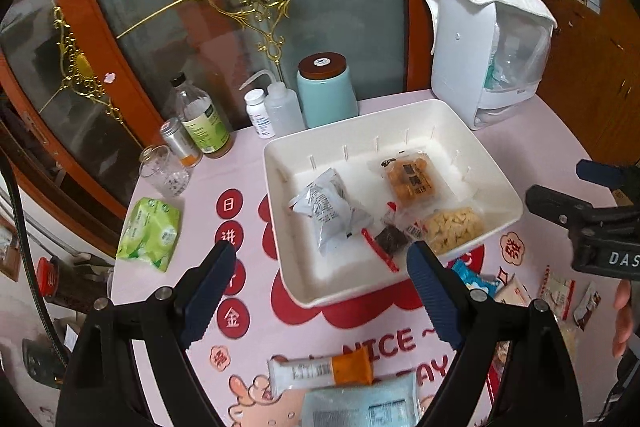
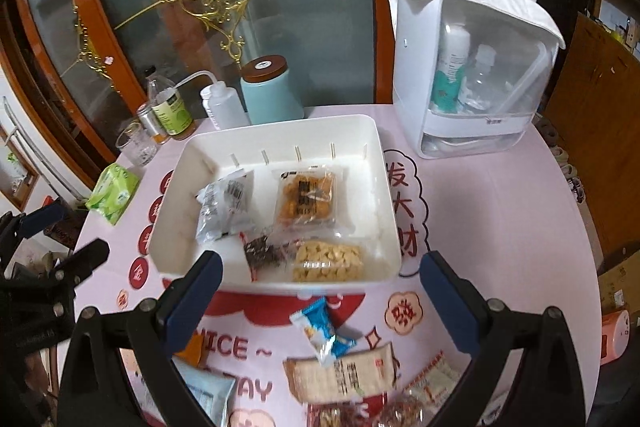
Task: Organize snacks
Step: 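Move both tools back over the remaining snacks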
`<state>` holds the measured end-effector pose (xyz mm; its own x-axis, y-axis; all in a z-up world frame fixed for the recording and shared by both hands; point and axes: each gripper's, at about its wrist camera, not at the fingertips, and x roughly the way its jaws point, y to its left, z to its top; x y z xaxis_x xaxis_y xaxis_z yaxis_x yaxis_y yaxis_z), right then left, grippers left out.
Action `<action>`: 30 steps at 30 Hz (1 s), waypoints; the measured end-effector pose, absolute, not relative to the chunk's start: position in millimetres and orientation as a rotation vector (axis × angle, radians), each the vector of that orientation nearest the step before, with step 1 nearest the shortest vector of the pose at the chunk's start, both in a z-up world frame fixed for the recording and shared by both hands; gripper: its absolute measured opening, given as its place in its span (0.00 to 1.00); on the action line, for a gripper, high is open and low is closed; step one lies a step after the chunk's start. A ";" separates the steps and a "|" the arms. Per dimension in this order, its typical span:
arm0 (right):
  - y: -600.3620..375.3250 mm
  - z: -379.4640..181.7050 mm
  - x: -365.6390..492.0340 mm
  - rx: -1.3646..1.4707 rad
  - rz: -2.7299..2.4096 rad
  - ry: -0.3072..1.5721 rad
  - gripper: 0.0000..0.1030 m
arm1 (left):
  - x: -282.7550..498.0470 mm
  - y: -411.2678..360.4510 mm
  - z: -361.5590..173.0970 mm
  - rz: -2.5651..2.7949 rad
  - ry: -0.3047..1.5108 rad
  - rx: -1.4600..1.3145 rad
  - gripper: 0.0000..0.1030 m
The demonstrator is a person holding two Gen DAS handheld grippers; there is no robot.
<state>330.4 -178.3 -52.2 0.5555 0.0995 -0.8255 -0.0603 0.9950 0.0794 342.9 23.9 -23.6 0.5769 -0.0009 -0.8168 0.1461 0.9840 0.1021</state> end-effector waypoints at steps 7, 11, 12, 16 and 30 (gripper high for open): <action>-178.8 -33.6 275.0 0.019 0.120 0.936 0.97 | 298.7 34.4 -1.1 -0.084 0.933 0.134 0.84; -175.3 -26.1 244.9 -0.009 0.138 0.904 0.97 | 274.3 35.2 5.7 -0.083 0.925 0.144 0.84; -174.1 -25.1 238.7 -0.022 0.140 0.897 0.97 | 268.1 34.7 7.1 -0.085 0.923 0.145 0.84; -168.3 -23.9 210.6 -0.057 0.166 0.884 0.97 | 246.2 31.9 10.6 -0.101 0.917 0.146 0.84; -160.7 -62.9 143.2 -0.153 0.257 0.915 0.97 | 185.5 36.8 -23.7 -0.167 0.980 0.111 0.84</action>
